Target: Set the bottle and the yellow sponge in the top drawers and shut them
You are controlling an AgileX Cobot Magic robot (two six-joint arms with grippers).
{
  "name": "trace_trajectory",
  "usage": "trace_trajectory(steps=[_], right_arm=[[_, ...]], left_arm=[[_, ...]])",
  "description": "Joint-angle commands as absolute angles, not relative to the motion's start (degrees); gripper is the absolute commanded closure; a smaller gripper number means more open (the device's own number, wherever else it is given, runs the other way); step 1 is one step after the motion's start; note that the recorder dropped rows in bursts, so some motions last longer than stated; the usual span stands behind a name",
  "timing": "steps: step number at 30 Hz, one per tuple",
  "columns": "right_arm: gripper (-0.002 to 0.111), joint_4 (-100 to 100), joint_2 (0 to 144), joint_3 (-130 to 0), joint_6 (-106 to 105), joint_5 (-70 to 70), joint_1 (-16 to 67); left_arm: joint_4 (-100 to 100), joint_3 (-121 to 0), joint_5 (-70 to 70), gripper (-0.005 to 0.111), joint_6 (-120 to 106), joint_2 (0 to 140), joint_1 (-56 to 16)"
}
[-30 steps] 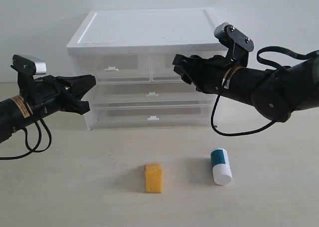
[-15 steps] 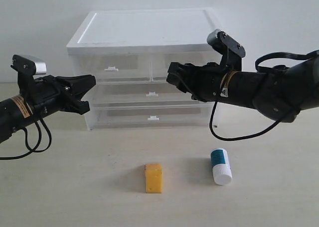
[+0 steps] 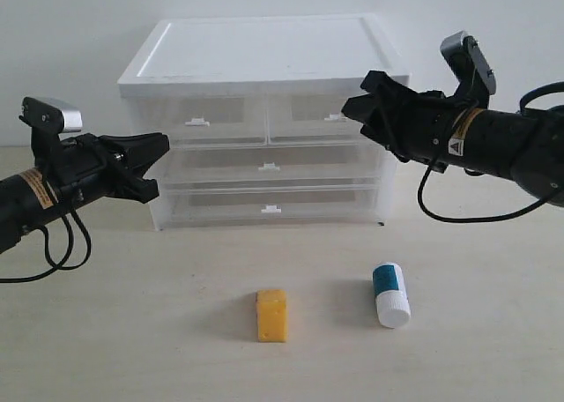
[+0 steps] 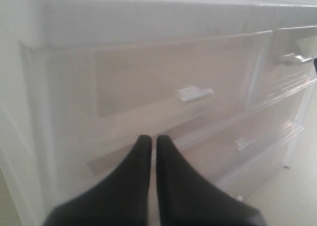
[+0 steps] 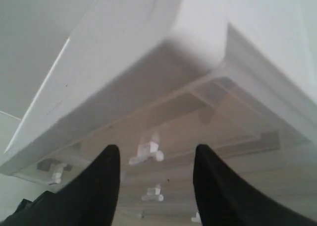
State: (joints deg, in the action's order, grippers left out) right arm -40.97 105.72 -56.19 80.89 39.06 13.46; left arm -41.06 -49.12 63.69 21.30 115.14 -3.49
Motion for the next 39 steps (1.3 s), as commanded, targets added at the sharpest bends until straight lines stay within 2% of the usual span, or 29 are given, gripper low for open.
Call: trace_trajectory(steps=[1, 16, 19, 23, 39], right_arm=[[0.066, -39.8, 108.2, -56.2, 82.4, 44.5, 13.2], [0.067, -38.1, 111.5, -60.1, 82.3, 48.0, 13.2], [0.078, -38.1, 111.5, -60.1, 81.6, 47.9, 13.2], [0.108, -37.3, 111.5, -60.1, 78.4, 47.6, 13.2], [0.108, -49.5, 111.2, -59.9, 83.0, 52.8, 13.2]], left_arm=[[-41.4, -49.4, 63.8, 0.103, 21.0, 115.3, -4.0], [-41.3, -49.4, 63.8, 0.103, 20.9, 115.3, -4.0], [-41.3, -49.4, 63.9, 0.103, 20.8, 115.3, -4.0], [-41.3, -49.4, 63.9, 0.103, 20.7, 115.3, -4.0], [-41.3, -49.4, 63.8, 0.103, 20.7, 115.3, -4.0]])
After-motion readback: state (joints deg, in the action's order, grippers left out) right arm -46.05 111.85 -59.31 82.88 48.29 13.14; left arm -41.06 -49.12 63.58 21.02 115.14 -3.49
